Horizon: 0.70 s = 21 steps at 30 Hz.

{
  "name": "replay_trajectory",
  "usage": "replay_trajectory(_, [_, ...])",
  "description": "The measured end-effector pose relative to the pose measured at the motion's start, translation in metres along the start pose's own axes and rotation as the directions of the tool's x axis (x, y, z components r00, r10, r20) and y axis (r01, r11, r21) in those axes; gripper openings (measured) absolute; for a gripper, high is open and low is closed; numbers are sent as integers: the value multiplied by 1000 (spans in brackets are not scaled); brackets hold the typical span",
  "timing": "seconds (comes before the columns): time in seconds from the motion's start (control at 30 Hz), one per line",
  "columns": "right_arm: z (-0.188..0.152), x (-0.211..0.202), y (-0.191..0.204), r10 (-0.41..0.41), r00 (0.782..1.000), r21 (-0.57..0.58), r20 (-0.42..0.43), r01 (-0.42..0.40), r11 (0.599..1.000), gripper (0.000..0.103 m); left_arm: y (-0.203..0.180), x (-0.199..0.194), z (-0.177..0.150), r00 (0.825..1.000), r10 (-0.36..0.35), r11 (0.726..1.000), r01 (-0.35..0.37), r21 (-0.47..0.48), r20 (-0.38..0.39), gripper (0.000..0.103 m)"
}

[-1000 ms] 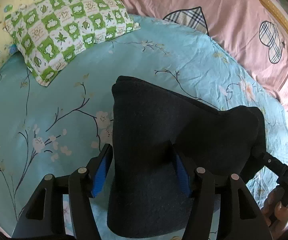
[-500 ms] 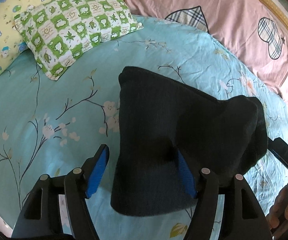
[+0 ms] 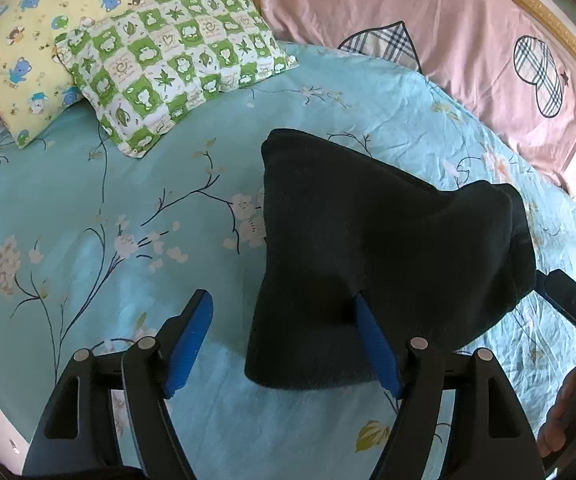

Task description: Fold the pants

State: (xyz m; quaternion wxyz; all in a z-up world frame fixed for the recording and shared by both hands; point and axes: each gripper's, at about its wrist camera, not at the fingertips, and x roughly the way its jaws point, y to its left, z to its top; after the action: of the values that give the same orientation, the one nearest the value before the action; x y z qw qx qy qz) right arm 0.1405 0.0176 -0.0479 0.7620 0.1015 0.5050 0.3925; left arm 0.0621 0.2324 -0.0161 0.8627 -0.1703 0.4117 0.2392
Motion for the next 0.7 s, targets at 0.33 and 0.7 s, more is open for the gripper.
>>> replay_trajectory(0.33, [-15, -3, 12, -40, 999, -101, 4, 40, 994, 91, -4, -13, -17, 997, 57, 997, -59, 48, 47, 78])
replay_trajectory(0.7, [-40, -15, 45, -108, 990, -322, 85, 130, 938, 96, -17, -24, -35, 992, 78, 990, -89, 114, 95, 80])
